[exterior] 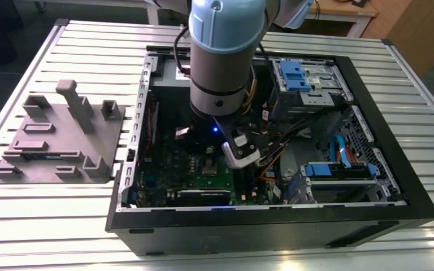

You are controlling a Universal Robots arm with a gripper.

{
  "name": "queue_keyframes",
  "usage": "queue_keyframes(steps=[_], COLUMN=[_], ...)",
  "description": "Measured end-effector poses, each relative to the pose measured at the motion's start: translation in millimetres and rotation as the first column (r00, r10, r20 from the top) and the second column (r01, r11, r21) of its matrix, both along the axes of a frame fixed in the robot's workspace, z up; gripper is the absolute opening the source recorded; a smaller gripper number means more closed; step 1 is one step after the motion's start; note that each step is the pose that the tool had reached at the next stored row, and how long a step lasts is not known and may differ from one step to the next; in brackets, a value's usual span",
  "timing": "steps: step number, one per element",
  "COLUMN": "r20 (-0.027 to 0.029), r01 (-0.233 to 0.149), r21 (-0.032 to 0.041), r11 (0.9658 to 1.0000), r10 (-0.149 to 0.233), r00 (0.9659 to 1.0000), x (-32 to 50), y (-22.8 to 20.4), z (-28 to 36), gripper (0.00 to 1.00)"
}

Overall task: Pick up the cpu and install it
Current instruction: 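Place the cpu into insertion slot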

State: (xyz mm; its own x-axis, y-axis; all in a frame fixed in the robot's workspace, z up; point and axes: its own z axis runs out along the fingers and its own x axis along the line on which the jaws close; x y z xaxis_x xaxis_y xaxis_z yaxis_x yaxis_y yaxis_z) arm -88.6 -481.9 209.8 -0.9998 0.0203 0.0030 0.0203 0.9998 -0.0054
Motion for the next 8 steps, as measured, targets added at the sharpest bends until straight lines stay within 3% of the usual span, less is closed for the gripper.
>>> queue_keyframes(steps=[5, 8], r20=[-0.0007, -0.0007], r01=[0.000, 0.000], r21=[-0.0002, 0.0000], r11=[1.0000, 1.0000], r10=[0.000, 0.000], r00=[1.0000, 1.0000], x=[0.0, 0.0], y=[0.0, 0.1], z=[6.3, 7.8], gripper=[0.10, 0.10])
